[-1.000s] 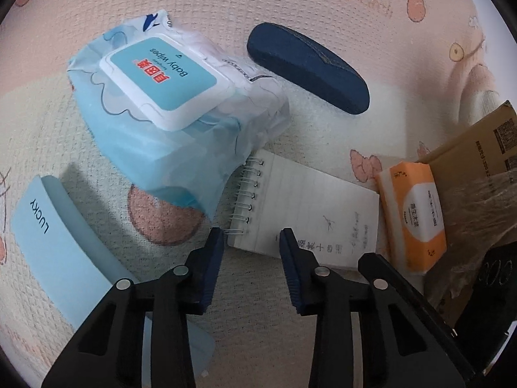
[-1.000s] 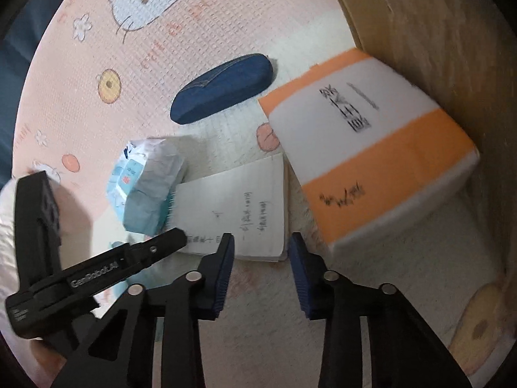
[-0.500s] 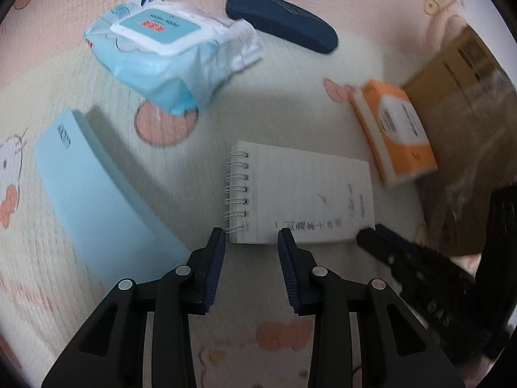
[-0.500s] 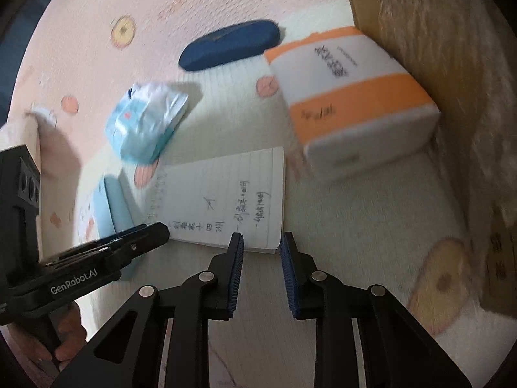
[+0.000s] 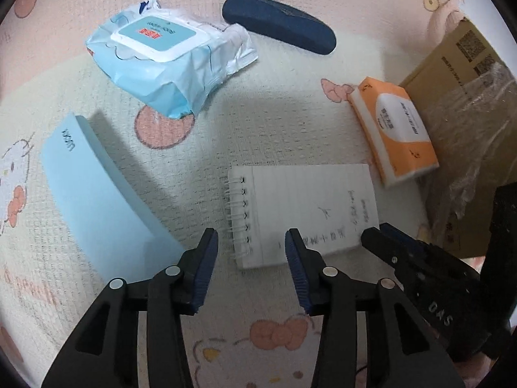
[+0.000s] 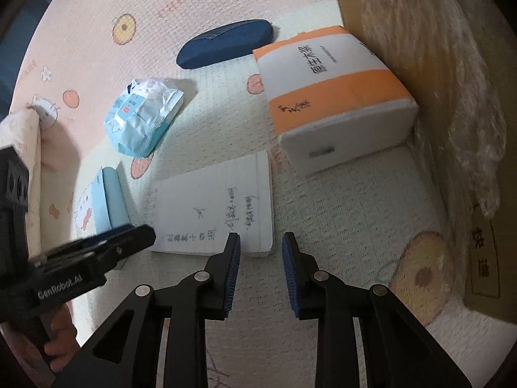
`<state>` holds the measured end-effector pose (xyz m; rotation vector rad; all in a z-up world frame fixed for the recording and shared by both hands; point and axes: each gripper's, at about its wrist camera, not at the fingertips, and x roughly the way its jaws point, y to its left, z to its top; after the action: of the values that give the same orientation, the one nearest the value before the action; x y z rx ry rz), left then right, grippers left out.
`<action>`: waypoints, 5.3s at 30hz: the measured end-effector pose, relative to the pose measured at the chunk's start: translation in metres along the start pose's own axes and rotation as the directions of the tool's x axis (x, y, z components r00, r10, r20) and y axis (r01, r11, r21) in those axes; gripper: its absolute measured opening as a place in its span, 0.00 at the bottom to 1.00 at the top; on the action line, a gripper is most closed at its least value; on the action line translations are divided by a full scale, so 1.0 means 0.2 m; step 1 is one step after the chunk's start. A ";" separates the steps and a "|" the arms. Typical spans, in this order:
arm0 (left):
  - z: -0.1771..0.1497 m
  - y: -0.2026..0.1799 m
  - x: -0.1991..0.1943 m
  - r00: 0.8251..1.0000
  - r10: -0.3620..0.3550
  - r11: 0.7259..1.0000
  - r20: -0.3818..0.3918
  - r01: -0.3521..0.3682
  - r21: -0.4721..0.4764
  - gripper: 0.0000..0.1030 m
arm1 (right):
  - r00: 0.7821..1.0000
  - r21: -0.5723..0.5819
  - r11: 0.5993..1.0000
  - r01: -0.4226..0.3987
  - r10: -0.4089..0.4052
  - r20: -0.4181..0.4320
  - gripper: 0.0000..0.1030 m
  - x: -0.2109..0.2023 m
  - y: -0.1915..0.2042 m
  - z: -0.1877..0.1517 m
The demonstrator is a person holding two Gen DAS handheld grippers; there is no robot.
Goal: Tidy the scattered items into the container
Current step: 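Move the right gripper over the white spiral notepad, then close the right gripper on the notepad edge and lift it, then hold the notepad in the right gripper and raise it off the bed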
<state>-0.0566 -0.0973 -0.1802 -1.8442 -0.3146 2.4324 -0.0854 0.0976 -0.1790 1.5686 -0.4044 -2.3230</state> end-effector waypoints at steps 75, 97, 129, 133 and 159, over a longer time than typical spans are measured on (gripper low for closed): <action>0.03 0.54 -0.35 0.993 -0.051 0.937 0.111 0.086 -0.338 0.33 | 0.970 -0.194 0.951 -0.242 0.231 -0.080 0.23 0.24 0.55 0.11; -0.10 0.74 -0.18 1.000 -0.025 0.892 -0.014 0.016 -0.452 0.01 | 0.865 0.140 0.869 -0.474 0.489 -0.111 0.28 0.36 0.32 0.07; 0.02 0.70 -0.31 0.986 -0.134 0.873 0.100 0.165 -0.460 0.38 | 0.841 0.215 0.843 -0.494 0.525 -0.127 0.28 0.40 0.26 0.07; 0.00 0.71 -0.30 0.988 -0.116 0.879 0.106 0.152 -0.452 0.30 | 0.826 0.219 0.825 -0.520 0.552 -0.117 0.28 0.40 0.25 0.07; 0.02 0.67 -0.41 0.911 -0.337 0.799 0.238 0.411 -0.440 0.22 | 0.928 -0.048 0.928 -0.370 0.372 0.036 0.16 0.00 0.40 0.25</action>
<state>-0.0288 -0.2432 -0.1302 -1.5307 -1.2754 2.3389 -0.1246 0.0282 -0.1298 1.2910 -0.6038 -2.0611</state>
